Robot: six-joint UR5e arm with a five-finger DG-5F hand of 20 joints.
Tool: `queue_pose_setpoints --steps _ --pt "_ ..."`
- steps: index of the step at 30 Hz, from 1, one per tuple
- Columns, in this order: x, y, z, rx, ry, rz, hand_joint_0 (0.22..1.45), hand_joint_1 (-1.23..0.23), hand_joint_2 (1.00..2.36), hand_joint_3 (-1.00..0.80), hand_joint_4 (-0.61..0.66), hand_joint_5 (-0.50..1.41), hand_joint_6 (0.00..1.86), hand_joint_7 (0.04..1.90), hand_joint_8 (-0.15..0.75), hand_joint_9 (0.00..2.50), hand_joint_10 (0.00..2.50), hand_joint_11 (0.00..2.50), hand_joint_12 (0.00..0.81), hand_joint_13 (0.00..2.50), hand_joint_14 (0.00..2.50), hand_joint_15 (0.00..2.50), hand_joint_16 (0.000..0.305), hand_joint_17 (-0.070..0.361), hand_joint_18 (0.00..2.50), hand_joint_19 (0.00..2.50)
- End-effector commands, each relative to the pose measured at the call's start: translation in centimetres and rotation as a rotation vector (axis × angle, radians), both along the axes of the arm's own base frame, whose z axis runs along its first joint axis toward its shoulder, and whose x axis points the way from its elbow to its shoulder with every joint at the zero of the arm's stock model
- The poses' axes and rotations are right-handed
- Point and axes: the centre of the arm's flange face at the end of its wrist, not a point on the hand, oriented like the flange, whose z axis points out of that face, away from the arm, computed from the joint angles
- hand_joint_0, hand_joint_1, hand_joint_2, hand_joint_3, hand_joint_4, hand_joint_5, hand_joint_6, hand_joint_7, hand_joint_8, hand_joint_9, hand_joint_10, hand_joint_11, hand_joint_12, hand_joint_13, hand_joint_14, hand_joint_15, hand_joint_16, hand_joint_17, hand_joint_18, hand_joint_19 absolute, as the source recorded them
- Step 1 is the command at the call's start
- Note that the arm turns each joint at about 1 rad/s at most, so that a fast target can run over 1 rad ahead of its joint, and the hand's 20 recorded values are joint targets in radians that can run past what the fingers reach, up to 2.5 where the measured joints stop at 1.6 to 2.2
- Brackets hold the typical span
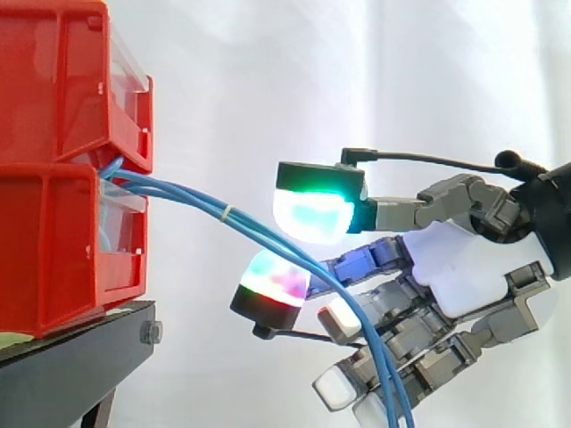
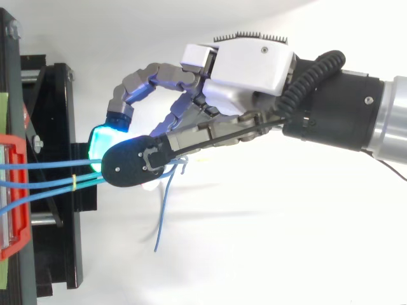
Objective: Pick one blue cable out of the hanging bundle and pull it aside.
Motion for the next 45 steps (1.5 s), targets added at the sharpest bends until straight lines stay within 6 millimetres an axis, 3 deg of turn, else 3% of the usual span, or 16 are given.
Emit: queue_pose_setpoints --steps 1,5,11,23,31,39,41,45 --pt "-0.1 -0.2 0.2 0.0 0.006 -0.002 0.6 -0.69 1.01 -0.42 -0.11 -0.12 0.89 0.85 0.23 1.15 0.02 0.73 0.316 0.83 0.02 0.5 0.046 0.103 0.67 0.46" --pt "-0.1 -0.2 0.9 -0.001 0.012 -0.002 0.61 -0.75 1.01 -0.33 -0.11 -0.14 0.92 0.8 0.231 1.12 0.02 0.73 0.318 0.83 0.02 0.5 0.046 0.104 0.67 0.46" --pt "0.0 0.0 1.7 -0.001 0.009 0.0 0.55 -0.67 1.0 -0.5 -0.06 -0.14 0.91 0.74 0.238 1.13 0.02 0.72 0.322 0.83 0.02 0.5 0.048 0.108 0.68 0.46" --pt "0.3 0.6 2.7 -0.005 -0.006 0.011 0.57 -0.68 1.0 -0.5 -0.05 -0.14 0.89 0.76 0.242 1.13 0.02 0.73 0.319 0.84 0.02 0.5 0.047 0.107 0.69 0.46" --pt "0.3 0.6 3.6 -0.006 -0.005 0.011 0.63 -0.78 1.01 -0.3 -0.09 -0.15 0.93 0.81 0.235 1.12 0.02 0.74 0.311 0.84 0.02 0.51 0.046 0.104 0.69 0.46" --pt "0.2 0.4 3.8 -0.007 0.006 0.009 0.7 -0.83 1.01 -0.36 -0.19 -0.16 0.95 0.75 0.213 1.08 0.02 0.74 0.304 0.81 0.02 0.49 0.045 0.101 0.68 0.42" --pt "0.1 0.3 3.8 -0.007 0.009 0.008 0.72 -0.85 1.01 -0.42 -0.29 -0.15 0.94 0.77 0.199 1.03 0.02 0.7 0.3 0.72 0.02 0.45 0.044 0.099 0.62 0.38" --pt "0.1 0.2 3.7 -0.008 0.011 0.006 0.71 -0.86 1.01 -0.41 -0.37 -0.15 0.94 0.81 0.182 0.85 0.02 0.56 0.308 0.55 0.01 0.34 0.045 0.101 0.47 0.3"
